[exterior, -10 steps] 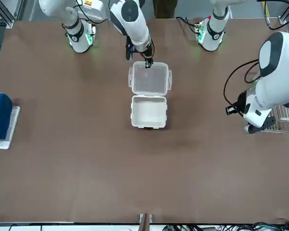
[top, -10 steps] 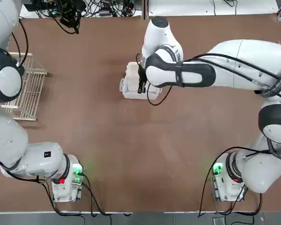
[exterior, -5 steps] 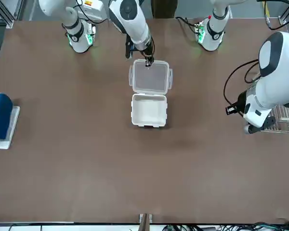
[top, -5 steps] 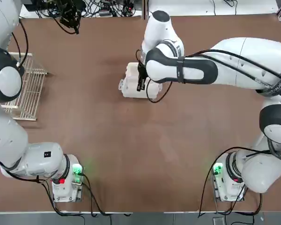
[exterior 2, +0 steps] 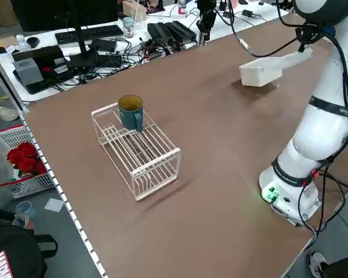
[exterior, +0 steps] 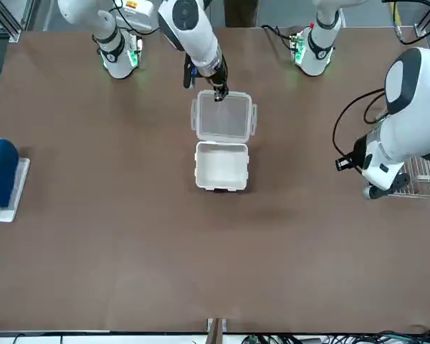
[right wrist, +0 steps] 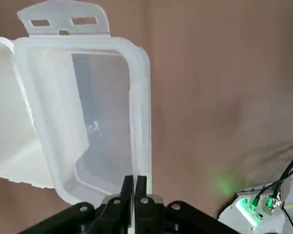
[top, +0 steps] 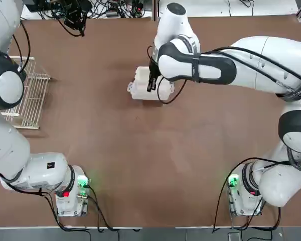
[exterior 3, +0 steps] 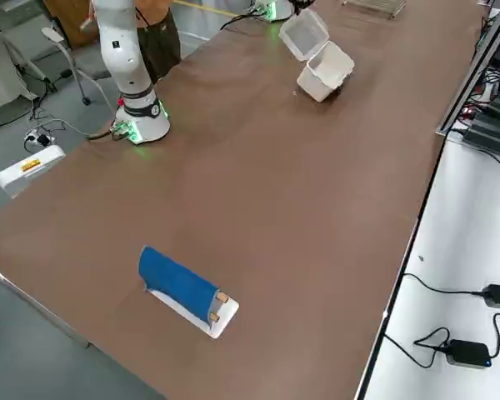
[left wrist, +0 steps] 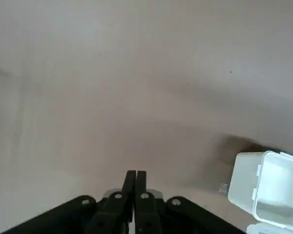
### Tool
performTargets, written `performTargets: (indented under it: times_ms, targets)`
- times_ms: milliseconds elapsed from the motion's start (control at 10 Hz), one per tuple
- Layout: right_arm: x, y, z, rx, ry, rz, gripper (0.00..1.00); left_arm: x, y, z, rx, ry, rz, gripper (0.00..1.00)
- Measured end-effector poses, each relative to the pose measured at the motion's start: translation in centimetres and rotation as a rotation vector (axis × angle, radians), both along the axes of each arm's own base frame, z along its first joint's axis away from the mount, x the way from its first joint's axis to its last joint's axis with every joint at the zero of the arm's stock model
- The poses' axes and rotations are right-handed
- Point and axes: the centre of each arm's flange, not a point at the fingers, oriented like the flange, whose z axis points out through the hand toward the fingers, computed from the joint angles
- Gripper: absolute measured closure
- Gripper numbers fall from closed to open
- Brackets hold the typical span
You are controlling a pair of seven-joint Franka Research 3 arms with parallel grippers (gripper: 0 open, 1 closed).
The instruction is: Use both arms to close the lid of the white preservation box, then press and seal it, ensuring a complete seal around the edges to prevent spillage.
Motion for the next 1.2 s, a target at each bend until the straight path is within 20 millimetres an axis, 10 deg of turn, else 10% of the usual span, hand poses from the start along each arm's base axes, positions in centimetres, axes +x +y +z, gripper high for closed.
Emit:
performTargets:
  times_ms: [1200]
  targets:
    - [4.1, -3.0, 0.9, 0.039, -0.012, -0.033, 0.96, 0.0, -0.1, -0.2, 0.0, 0.007, -0.002, 0.95]
